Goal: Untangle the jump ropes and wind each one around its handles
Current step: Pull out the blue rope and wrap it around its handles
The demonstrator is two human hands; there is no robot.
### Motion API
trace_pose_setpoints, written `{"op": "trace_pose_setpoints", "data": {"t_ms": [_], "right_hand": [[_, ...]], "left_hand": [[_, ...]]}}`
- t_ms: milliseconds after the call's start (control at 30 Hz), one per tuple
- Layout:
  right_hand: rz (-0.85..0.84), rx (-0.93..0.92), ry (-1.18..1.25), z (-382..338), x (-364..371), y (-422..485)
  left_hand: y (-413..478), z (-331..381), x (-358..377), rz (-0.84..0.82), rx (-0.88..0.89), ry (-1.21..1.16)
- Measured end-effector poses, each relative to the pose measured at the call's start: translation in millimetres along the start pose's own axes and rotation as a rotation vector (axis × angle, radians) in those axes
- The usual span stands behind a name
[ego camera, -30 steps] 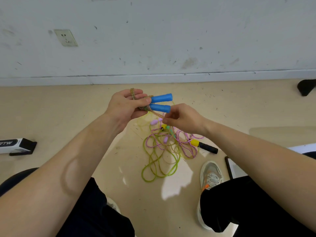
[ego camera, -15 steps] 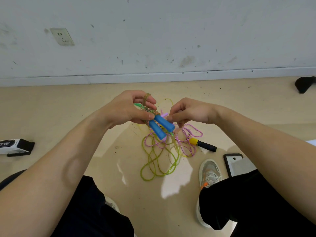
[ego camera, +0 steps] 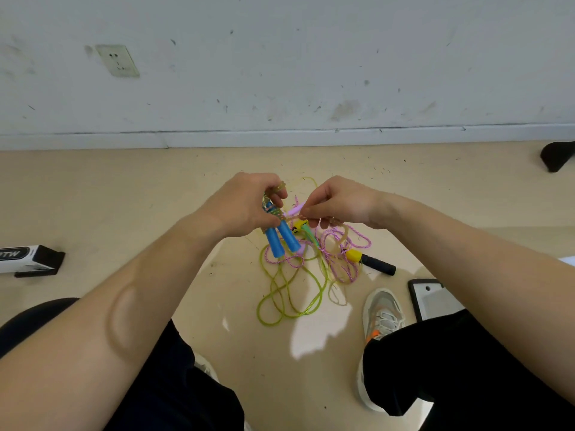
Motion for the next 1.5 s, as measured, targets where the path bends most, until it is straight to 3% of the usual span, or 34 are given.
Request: {"op": "trace_pose_setpoints", "data": {"t_ms": [200, 300, 400, 533, 633, 833, 1000, 1067, 1133, 1333, 1500], "right_hand": [[0.108, 0.079, 0.483, -2.9, 18.5, -1.5], [0.061, 0.068, 0.563, -7.6, 35.3, -5.3], [0.053, 0.046, 0.534, -7.8, 44.4, -3.1], [0.171, -0.007, 0.345, -8.6, 43.1, -0.7], [0.308, -0.069, -0.024, -16.7, 39.6, -3.0], [0.424, -0.109, -0.588, -23.7, 48.1, -3.0], [0.452, -0.06, -0.835, -23.5, 54.9, 0.1], [0.468, -0.098, -0.757, -21.3, 57.9, 1.0], [0.472, -0.141, -0.495, -20.0, 56.8, -2.9], [0.243, -0.08, 0.156, 1.5, 44.0, -1.1], [0.094, -0.153, 0.316, 8.7, 28.8, 2.9]], "left_hand": [[0.7, -2.4, 5.7, 0.327, -0.02, 0.022], [0.7, -5.4, 2.7, 0.5, -0.07, -0.088], [1.0, -8.8, 1.7, 0.588, -0.161, -0.35], [-0.9, -14.6, 10.6, 0.592, -0.282, -0.742], [-0.7, -17.3, 16.5, 0.567, -0.343, -0.9], [-1.4, -11.0, 20.5, 0.553, -0.373, -0.988], [-3.8, -4.9, 22.5, 0.571, -0.347, -0.94], [-4.5, -5.2, 18.9, 0.589, -0.338, -0.932], [-4.3, -7.6, 14.1, 0.597, -0.343, -0.954], [-4.4, -13.8, -3.8, 0.592, -0.328, -1.056], [-6.4, -16.4, -9.9, 0.552, -0.309, -1.08]]}}
Point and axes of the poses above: each hand's wrist, its own y-axis towards the middle knuckle, its own x-axis out of the palm, z = x × y, the point moved 4 cm from there along y, towards the middle knuckle, and after that the axes turned 7 degrees about -z, right-handed, at the moved point
